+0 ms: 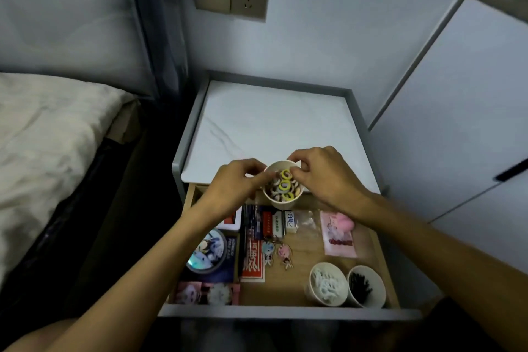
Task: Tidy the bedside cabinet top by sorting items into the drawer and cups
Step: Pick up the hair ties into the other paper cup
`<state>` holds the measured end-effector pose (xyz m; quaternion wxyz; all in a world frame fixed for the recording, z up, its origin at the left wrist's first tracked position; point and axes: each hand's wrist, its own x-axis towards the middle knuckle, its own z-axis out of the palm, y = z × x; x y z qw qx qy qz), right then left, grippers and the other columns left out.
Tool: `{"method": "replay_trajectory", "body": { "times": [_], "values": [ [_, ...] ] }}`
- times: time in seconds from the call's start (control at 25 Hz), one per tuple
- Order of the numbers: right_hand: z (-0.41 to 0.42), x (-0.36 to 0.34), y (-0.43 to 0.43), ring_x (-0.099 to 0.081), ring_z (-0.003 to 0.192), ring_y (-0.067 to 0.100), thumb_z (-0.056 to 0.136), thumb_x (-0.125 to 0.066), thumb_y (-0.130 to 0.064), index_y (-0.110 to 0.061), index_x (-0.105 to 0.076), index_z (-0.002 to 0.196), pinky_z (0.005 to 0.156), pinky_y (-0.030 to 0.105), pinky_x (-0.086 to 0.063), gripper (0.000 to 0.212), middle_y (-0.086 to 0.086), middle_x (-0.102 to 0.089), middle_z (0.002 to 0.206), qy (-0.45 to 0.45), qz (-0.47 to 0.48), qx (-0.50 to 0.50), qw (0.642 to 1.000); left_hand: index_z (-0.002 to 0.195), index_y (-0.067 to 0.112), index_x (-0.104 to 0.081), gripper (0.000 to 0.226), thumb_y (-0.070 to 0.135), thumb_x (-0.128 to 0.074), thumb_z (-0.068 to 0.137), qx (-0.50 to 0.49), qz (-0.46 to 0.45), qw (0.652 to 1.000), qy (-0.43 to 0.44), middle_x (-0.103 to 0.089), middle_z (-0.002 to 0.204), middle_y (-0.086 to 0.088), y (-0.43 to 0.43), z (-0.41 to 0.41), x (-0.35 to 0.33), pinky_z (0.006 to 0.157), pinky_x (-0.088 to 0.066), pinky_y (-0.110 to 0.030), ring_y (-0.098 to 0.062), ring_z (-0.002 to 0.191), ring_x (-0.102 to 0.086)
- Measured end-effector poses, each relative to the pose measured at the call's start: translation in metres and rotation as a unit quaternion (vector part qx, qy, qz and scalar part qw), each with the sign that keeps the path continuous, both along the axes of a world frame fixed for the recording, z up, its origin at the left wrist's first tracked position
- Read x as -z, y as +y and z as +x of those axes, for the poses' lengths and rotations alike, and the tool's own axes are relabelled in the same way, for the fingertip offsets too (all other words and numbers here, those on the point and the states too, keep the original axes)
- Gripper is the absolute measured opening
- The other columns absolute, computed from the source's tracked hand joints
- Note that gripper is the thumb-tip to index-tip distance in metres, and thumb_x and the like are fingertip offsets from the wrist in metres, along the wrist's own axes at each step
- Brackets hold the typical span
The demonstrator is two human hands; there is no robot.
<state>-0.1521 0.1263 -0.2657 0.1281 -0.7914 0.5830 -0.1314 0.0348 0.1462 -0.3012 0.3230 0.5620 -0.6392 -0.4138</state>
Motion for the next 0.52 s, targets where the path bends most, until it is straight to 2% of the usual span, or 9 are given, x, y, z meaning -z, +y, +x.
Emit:
{"method": "replay_trajectory", "body": {
  "times": [0.08,0.16,0.28,0.4,0.52],
  "values": [
    [-0.003,0.023,0.015,-0.054,0.064,0.005,0.091,-0.059,-0.02,-0.023,-0.072,0.107,0.057,0.021,-0.037,0.021,-0.009,-0.062,0.068,-0.029,0.035,-0.022,0.999,0.102,0.02,-0.073,0.026,0.041,-0.06,0.094,0.04,-0.041,0.993,-0.1,-0.072,0.088,0.007,0.009,-0.009,0.013,0.053,-0.039,-0.009,0.005,0.063,-0.058],
    [-0.007,0.044,0.028,-0.053,0.062,0.004,0.09,-0.06,-0.021,-0.022,-0.073,0.099,0.059,0.028,-0.04,0.016,-0.012,-0.056,0.059,-0.056,0.072,-0.048,0.995,0.1,0.018,-0.075,0.021,0.033,-0.06,0.095,0.06,-0.081,0.981,-0.166,-0.073,0.087,0.002,0.016,-0.014,0.025,0.053,-0.036,-0.011,-0.002,0.066,-0.06],
    [-0.023,0.064,0.037,-0.064,0.07,0.006,0.093,-0.06,-0.031,-0.023,-0.075,0.097,0.067,0.03,-0.051,0.017,-0.008,-0.069,0.07,-0.112,0.143,-0.049,0.982,0.084,0.015,-0.073,0.017,0.025,-0.063,0.093,0.099,-0.093,0.965,-0.225,-0.073,0.081,-0.004,0.023,-0.018,0.048,0.058,-0.032,-0.02,-0.014,0.073,-0.063],
    [-0.043,0.068,0.031,-0.061,0.06,-0.004,0.096,-0.058,-0.03,-0.021,-0.074,0.099,0.059,0.011,-0.044,0.019,-0.012,-0.066,0.065,-0.166,0.155,0.007,0.974,0.094,0.016,-0.075,0.013,0.016,-0.063,0.09,0.157,-0.053,0.951,-0.259,-0.074,0.092,-0.005,0.037,-0.03,0.078,0.07,-0.049,-0.025,-0.018,0.088,-0.069],
    [-0.051,0.067,0.022,-0.06,0.059,-0.007,0.096,-0.059,-0.028,-0.021,-0.073,0.101,0.058,0.005,-0.041,0.017,-0.018,-0.065,0.067,-0.185,0.159,0.016,0.97,0.109,0.023,-0.072,0.023,0.015,-0.064,0.09,0.232,-0.034,0.937,-0.257,-0.073,0.107,-0.001,0.053,-0.044,0.101,0.082,-0.056,-0.029,-0.013,0.099,-0.067]
  ]
}}
